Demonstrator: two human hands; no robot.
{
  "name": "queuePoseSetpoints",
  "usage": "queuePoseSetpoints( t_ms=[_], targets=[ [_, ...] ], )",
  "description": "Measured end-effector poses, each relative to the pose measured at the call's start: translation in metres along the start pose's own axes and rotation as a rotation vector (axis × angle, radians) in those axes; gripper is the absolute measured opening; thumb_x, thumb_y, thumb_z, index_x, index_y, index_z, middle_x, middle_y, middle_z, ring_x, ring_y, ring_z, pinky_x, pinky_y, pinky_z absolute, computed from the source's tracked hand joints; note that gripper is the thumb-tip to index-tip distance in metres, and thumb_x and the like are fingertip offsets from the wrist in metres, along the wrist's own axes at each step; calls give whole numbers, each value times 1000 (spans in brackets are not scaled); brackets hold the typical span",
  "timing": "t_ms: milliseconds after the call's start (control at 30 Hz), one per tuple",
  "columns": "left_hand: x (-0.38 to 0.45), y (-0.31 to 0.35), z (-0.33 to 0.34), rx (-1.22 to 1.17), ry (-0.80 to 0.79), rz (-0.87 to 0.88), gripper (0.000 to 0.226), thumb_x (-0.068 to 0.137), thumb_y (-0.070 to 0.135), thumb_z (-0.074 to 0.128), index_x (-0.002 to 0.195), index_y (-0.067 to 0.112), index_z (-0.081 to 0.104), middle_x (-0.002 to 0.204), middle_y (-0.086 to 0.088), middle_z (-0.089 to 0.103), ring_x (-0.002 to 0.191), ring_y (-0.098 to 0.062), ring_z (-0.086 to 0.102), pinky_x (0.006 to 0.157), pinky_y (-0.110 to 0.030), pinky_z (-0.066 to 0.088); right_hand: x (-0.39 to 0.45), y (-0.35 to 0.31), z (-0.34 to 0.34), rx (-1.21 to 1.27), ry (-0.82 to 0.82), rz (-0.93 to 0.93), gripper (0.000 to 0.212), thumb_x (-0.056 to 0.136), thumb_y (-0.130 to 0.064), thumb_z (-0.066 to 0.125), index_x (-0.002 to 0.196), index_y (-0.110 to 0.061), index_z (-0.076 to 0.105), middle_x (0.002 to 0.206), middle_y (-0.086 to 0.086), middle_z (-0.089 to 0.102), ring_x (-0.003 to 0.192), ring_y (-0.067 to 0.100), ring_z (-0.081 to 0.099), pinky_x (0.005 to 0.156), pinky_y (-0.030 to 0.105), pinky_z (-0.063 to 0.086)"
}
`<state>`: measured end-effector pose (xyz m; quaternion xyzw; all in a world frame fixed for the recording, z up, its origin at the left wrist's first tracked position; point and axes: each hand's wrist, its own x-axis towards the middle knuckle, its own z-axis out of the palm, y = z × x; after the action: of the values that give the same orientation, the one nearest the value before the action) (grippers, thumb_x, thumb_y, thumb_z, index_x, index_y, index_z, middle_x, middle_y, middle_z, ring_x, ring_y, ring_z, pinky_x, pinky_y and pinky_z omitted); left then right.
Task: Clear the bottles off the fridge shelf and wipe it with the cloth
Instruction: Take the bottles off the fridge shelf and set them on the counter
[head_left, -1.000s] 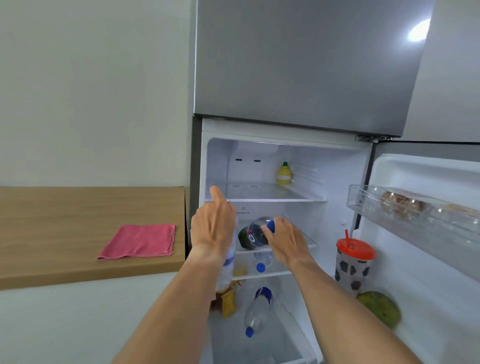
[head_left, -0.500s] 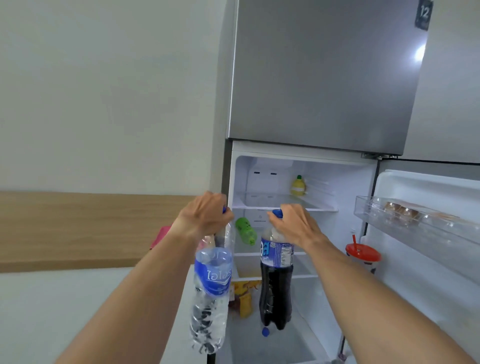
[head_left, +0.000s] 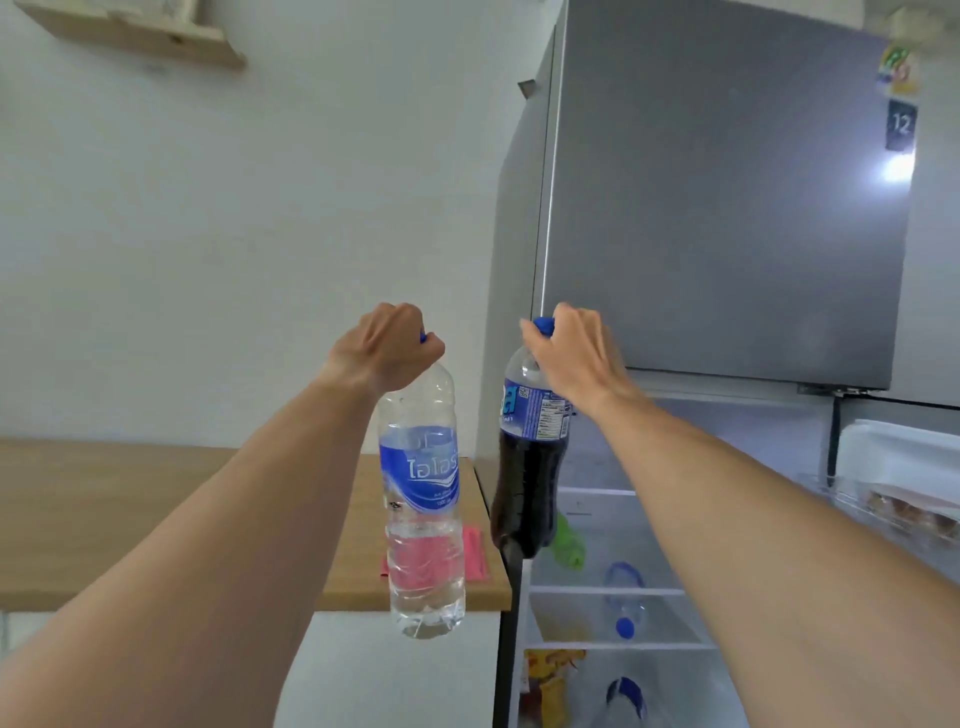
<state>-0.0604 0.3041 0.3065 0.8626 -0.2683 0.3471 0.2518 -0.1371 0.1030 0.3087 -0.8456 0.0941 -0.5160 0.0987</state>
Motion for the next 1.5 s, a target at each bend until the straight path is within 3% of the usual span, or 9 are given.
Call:
queuePoseSetpoints(
  t_ms=[200, 300, 533, 867, 1000, 1133, 1233, 1400, 1500],
  targets=[
    [42, -50, -3, 61, 15, 4, 35, 88, 29, 49, 76, -3, 57, 83, -19, 63, 79, -41, 64, 59, -32, 42, 37, -41, 70, 67, 9, -15, 36, 97, -38, 47, 83, -6, 53, 81, 11, 56, 62, 24, 50, 50, 29, 30],
    [61, -78, 13, 102, 15, 12, 34, 90, 29, 48, 83, -2, 60, 86, -18, 64, 78, -39, 64, 60, -33, 44, 48, -49, 121, 89, -52, -17, 36, 98, -40, 47, 88, -6, 56, 82, 10, 58, 58, 19, 49, 47, 27, 30],
    [101, -138, 67, 173, -15, -18, 30, 94, 30, 45, 89, 3, 57, 89, -13, 61, 70, -31, 54, 59, -31, 40, 72, -49, 220, 63, -196, 2, 41, 98, -43, 45, 89, -5, 57, 87, 11, 58, 74, 28, 57, 59, 32, 39],
    [141, -175, 108, 231, 22, -57, 41, 100, 44, 45, 101, 7, 64, 95, -14, 67, 83, -33, 63, 73, -37, 53, 87, -33, 301, 30, -384, 31, 35, 100, -38, 45, 91, -5, 55, 91, 11, 59, 75, 26, 58, 60, 33, 43],
    [147, -175, 118, 216, 68, -48, 46, 99, 46, 48, 102, 6, 69, 97, -14, 70, 85, -33, 66, 79, -42, 58, 93, -36, 317, 73, -450, 126, 43, 99, -44, 41, 115, -5, 52, 109, 12, 58, 92, 28, 60, 76, 39, 51],
    [142, -169, 127, 209, 178, -60, 44, 98, 42, 48, 101, 7, 74, 92, -14, 71, 81, -33, 66, 70, -37, 56, 85, -40, 322, 85, -445, 160, 48, 100, -46, 36, 128, -8, 46, 121, 13, 54, 105, 28, 58, 83, 40, 52],
    [136, -164, 127, 234, 195, -79, 44, 99, 40, 45, 100, 5, 73, 94, -15, 71, 83, -35, 67, 74, -39, 57, 78, -37, 314, 88, -472, 173, 57, 99, -54, 32, 135, -10, 42, 129, 15, 52, 113, 30, 54, 83, 40, 46],
    [116, -155, 120, 288, 207, -121, 39, 102, 33, 40, 102, 4, 65, 95, -17, 68, 84, -38, 65, 66, -36, 45, 63, -28, 284, -87, -589, 123, 78, 97, -63, 25, 151, -8, 27, 148, 19, 40, 133, 35, 39, 104, 47, 33],
    [96, -140, 112, 280, 235, -105, 36, 103, 29, 37, 107, 4, 62, 95, -17, 66, 83, -37, 64, 65, -38, 47, 54, -26, 253, -148, -588, 73, 82, 98, -63, 21, 157, -7, 14, 162, 19, 18, 146, 35, 23, 116, 49, 22]
  ],
)
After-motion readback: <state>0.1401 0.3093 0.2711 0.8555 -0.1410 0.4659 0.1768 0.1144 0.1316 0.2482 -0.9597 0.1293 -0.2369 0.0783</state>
